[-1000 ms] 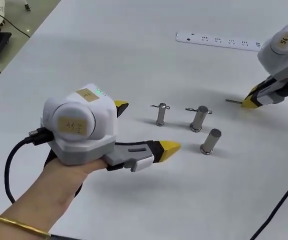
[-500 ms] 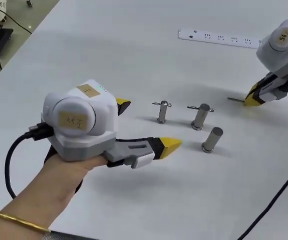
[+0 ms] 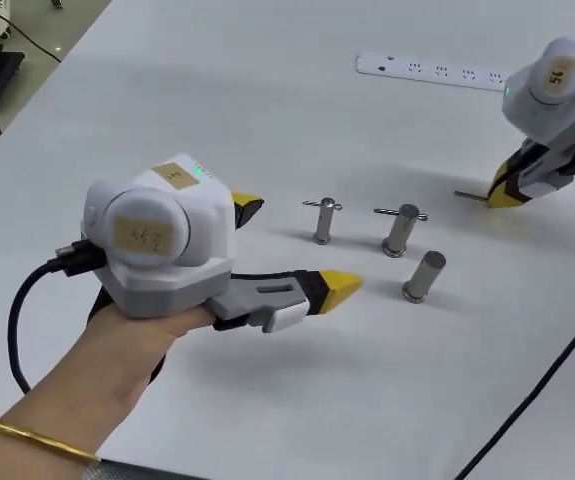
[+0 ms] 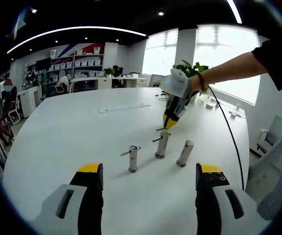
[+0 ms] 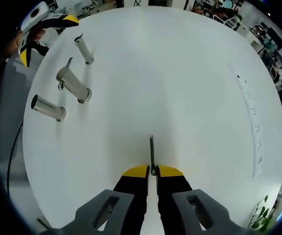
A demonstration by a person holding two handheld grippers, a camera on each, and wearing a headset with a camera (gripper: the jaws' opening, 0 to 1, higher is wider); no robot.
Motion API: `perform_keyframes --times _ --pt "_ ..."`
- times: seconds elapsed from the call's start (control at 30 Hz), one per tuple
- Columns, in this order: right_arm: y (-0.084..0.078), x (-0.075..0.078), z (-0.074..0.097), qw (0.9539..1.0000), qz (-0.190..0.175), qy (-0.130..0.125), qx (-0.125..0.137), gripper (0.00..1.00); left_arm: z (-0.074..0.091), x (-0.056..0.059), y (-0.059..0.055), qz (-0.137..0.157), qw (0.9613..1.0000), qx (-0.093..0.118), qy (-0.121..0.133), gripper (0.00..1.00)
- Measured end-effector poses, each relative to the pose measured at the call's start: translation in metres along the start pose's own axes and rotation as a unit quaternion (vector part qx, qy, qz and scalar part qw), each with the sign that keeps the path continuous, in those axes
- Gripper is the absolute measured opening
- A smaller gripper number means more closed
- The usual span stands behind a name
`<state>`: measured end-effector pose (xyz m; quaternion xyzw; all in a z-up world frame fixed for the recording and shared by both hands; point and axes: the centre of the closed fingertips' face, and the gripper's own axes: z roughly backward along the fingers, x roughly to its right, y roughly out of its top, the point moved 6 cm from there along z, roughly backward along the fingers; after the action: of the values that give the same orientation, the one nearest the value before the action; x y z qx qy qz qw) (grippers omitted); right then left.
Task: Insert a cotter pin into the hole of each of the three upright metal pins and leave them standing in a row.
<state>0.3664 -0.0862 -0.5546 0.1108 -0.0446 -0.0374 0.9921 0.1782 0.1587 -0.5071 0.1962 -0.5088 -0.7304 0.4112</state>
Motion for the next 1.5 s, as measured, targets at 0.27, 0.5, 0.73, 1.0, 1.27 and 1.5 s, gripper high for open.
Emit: perform_keyframes --times 0.27,0.5,0.73,1.0,1.27,1.5 --pt "0.0021 -0.0022 0.0003 0.9997 0.022 0.008 -0.005 0.0 -0.001 0.0001 0.0005 -0.003 1.0 0.001 -0.002 0.74" --pt "0.004 -0.0042 0.0006 0.9985 0.048 0.013 -0.02 0.0 -0.0008 -0.0002 0.0009 -0.002 1.0 0.002 -0.002 0.74" --pt "0.005 -0.0036 0.0002 0.9975 0.065 0.012 -0.027 0.01 -0.0012 0.0009 0.0014 -0.003 1.0 0.002 -0.004 0.73" --pt "0.0055 -0.0016 0.0011 0.9977 0.063 0.009 -0.025 0.02 -0.0013 0.001 0.0016 -0.004 1.0 0.001 -0.004 0.72" --pt "0.0044 0.0013 0.002 0.9994 0.022 0.026 -0.005 0.01 -0.0011 0.0011 0.0007 -0.004 1.0 -0.001 -0.004 0.71" --pt "0.0021 0.0032 -0.0023 0.9997 0.018 0.012 -0.007 0.0 -0.0007 0.0006 0.0002 -0.003 1.0 -0.002 -0.003 0.71"
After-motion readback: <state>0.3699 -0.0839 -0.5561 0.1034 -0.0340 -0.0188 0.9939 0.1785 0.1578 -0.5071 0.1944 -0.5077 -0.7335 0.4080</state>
